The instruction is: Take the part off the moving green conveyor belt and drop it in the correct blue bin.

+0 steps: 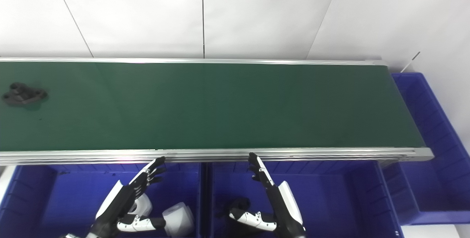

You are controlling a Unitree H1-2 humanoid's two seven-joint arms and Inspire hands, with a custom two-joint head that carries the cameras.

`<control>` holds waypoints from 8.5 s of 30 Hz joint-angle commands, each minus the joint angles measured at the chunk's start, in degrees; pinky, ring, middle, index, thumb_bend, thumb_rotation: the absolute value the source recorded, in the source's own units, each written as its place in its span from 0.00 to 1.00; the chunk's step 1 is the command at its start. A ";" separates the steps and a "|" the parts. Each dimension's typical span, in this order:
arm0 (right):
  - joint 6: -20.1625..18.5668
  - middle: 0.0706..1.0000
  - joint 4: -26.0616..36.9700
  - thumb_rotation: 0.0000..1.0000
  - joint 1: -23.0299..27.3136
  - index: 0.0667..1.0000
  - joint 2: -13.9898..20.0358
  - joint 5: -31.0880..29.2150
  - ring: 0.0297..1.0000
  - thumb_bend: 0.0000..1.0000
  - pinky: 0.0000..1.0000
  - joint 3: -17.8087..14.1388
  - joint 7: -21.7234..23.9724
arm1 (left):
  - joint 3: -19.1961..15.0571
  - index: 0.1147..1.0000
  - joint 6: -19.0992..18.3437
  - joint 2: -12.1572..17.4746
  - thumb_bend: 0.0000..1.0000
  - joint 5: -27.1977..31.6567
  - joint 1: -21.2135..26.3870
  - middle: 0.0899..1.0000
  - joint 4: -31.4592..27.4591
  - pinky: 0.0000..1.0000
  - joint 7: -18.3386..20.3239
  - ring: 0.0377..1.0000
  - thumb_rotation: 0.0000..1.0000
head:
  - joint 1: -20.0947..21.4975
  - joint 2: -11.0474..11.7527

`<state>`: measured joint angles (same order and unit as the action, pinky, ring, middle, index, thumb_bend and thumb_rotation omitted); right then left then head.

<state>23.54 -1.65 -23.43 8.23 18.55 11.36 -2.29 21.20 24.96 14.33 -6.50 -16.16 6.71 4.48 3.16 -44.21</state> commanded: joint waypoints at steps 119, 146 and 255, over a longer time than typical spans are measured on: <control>3.21 0.71 15.78 0.36 10.75 0.79 10.22 -1.01 0.65 0.89 0.61 3.59 -16.94 | 15.43 0.94 1.97 1.70 0.93 -2.25 6.94 0.93 9.98 0.79 -17.05 0.88 0.48 | -12.11 19.39; -13.47 0.73 3.66 0.19 38.36 0.78 3.20 7.87 0.69 0.83 0.62 0.06 3.46 | 16.87 0.92 1.97 1.81 0.94 -4.18 9.29 0.91 12.52 0.76 -19.41 0.86 0.51 | -11.46 20.18; -12.50 0.42 -29.52 0.00 57.14 0.46 6.05 31.05 0.24 0.53 0.20 27.02 -4.37 | 22.43 0.93 1.97 4.43 0.95 -6.31 10.35 0.89 8.66 0.80 -25.72 0.86 0.53 | -8.38 14.15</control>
<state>8.29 -33.10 34.61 14.37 50.03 38.32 -6.45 43.79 24.96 18.77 -12.52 -6.33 17.01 -20.26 -5.19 -30.06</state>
